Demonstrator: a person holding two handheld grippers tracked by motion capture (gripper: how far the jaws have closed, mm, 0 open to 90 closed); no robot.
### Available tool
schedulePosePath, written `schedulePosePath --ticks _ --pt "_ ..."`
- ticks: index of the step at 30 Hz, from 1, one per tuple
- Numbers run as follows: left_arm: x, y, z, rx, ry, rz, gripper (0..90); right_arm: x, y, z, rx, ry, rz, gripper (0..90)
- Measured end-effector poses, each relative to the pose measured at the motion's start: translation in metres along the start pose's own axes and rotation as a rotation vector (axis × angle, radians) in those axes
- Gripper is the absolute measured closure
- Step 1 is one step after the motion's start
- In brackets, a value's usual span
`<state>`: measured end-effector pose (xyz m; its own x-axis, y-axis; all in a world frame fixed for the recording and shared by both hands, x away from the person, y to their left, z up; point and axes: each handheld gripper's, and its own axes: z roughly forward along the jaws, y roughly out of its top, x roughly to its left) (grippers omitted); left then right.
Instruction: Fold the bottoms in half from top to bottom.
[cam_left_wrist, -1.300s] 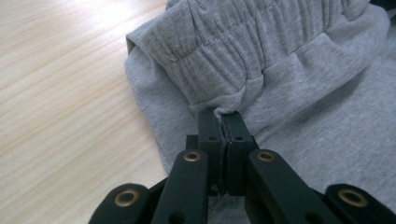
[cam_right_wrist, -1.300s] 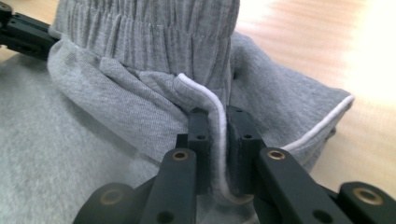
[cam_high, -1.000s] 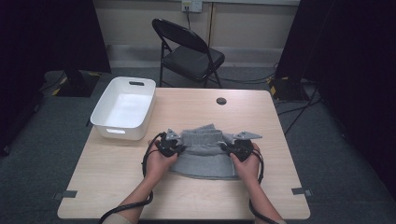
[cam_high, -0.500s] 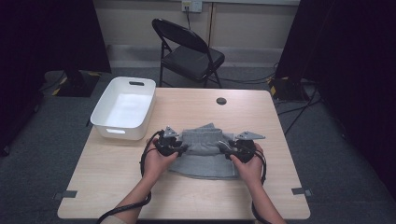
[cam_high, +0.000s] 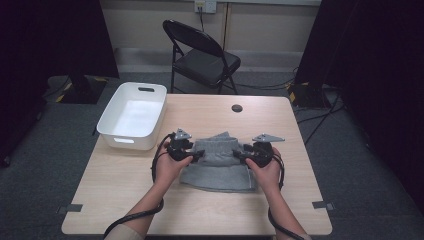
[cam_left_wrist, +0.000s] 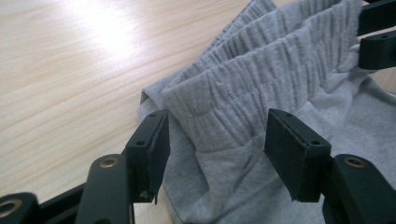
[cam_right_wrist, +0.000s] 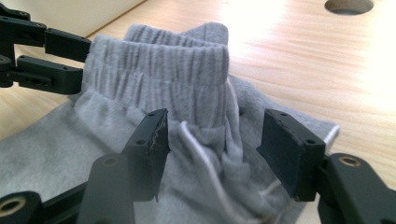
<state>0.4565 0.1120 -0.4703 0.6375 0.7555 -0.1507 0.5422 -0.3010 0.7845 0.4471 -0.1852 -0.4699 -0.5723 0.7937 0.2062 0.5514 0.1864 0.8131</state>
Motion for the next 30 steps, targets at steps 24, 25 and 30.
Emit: schedulePosePath --ticks 24,25,30 --pt "-0.015 0.009 -0.012 -0.048 -0.129 0.069 74.1 0.007 -0.002 -0.003 0.032 0.103 -0.061 66.6" --pt "-0.017 0.006 -0.016 -0.049 -0.139 0.089 73.5 0.008 -0.003 -0.005 0.029 0.108 -0.067 65.7" --pt "-0.021 -0.002 -0.022 -0.027 -0.166 0.115 69.8 0.013 -0.014 -0.015 0.024 0.119 -0.086 63.2"
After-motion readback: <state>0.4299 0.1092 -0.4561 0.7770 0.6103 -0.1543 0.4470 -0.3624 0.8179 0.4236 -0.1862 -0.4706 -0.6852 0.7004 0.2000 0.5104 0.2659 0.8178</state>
